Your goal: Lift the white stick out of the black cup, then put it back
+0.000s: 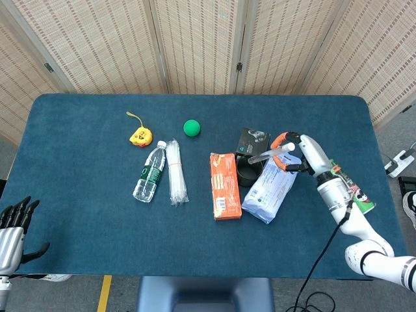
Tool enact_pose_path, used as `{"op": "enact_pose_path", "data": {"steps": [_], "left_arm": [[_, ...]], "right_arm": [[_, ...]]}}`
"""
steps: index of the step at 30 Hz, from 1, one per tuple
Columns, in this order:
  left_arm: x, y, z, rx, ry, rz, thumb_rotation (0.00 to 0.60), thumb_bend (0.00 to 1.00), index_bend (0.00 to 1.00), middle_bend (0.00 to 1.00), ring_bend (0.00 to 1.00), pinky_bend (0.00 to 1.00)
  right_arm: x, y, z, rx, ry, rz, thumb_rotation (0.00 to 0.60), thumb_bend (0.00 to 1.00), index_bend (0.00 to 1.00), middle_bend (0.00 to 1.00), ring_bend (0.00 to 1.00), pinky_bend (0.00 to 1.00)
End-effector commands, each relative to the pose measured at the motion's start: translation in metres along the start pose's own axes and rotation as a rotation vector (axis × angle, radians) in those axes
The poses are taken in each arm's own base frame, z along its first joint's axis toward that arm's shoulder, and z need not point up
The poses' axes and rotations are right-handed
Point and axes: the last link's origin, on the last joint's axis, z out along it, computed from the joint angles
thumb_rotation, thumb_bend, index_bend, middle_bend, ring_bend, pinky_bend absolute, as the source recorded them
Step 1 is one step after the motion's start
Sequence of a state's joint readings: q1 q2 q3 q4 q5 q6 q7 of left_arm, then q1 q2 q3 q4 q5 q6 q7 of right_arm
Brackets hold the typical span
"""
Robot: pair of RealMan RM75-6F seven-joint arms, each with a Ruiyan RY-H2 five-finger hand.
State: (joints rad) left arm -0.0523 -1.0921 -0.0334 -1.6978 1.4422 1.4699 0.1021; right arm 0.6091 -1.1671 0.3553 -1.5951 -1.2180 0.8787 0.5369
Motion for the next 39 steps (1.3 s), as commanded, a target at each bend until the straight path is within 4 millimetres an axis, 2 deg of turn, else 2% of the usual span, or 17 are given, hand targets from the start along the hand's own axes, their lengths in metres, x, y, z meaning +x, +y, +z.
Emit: {"op": "enact_pose_path", "data": {"steps": [1,7,15,21,24,28,30,32,35,39], "left_arm": [[0.0,0.0,0.0,0.0,0.002,-0.001,0.6,0.24,0.05,0.04,0.02,0.06],[0.0,-0.003,-0.002,0.01,0.002,-0.003,0.6,0.24,0.05,0.04,0.02,0.06],[-0.003,-0.004,-0.003,0.013,-0.008,-0.004,0.6,0.24,0.05,0.04,0.02,0.06],[-0.004,-0.005,-0.003,0.015,-0.013,-0.003,0.6,0.24,0.05,0.04,0.02,0.06],[-0.005,-0.004,-0.003,0.013,-0.014,-0.004,0.6,0.24,0.05,0.04,0.02,0.06],[-0.004,-0.004,-0.002,0.014,-0.012,-0.003,0.6,0.24,0.05,0.04,0.02,0.06],[-0.004,-0.004,-0.002,0.014,-0.012,-0.003,0.6,0.24,0.05,0.04,0.02,0.06],[-0.005,-0.005,-0.002,0.016,-0.014,-0.003,0.6,0.24,0.05,0.04,0.02,0.06],[-0.005,-0.005,-0.001,0.016,-0.015,-0.004,0.6,0.24,0.05,0.04,0.02,0.06],[-0.006,-0.004,0.001,0.016,-0.014,-0.013,0.6,0.24,0.05,0.04,0.02,0.06]], "right_arm": [[-0.012,-0.005,0.009,0.008,-0.038,-0.008,0.6,0.39,0.63,0.4,0.23,0.21],[-0.026,-0.001,0.021,-0.013,-0.066,-0.031,0.6,0.39,0.63,0.4,0.23,0.21],[-0.057,0.015,0.038,-0.053,-0.105,-0.026,0.6,0.39,0.63,0.39,0.21,0.21],[-0.073,0.029,0.044,-0.079,-0.146,-0.098,0.6,0.39,0.61,0.32,0.13,0.17],[-0.078,0.035,0.046,-0.083,-0.156,-0.148,0.6,0.39,0.51,0.27,0.09,0.14],[-0.082,0.04,0.045,-0.088,-0.17,-0.2,0.6,0.38,0.31,0.19,0.03,0.12],[-0.08,0.042,0.043,-0.087,-0.172,-0.231,0.6,0.32,0.17,0.12,0.01,0.1],[-0.074,0.043,0.039,-0.08,-0.152,-0.255,0.6,0.21,0.03,0.03,0.0,0.06],[-0.061,0.045,0.03,-0.078,-0.129,-0.282,0.6,0.07,0.0,0.0,0.0,0.03],[-0.035,0.049,0.01,-0.063,-0.053,-0.348,0.6,0.03,0.0,0.0,0.0,0.02]]}}
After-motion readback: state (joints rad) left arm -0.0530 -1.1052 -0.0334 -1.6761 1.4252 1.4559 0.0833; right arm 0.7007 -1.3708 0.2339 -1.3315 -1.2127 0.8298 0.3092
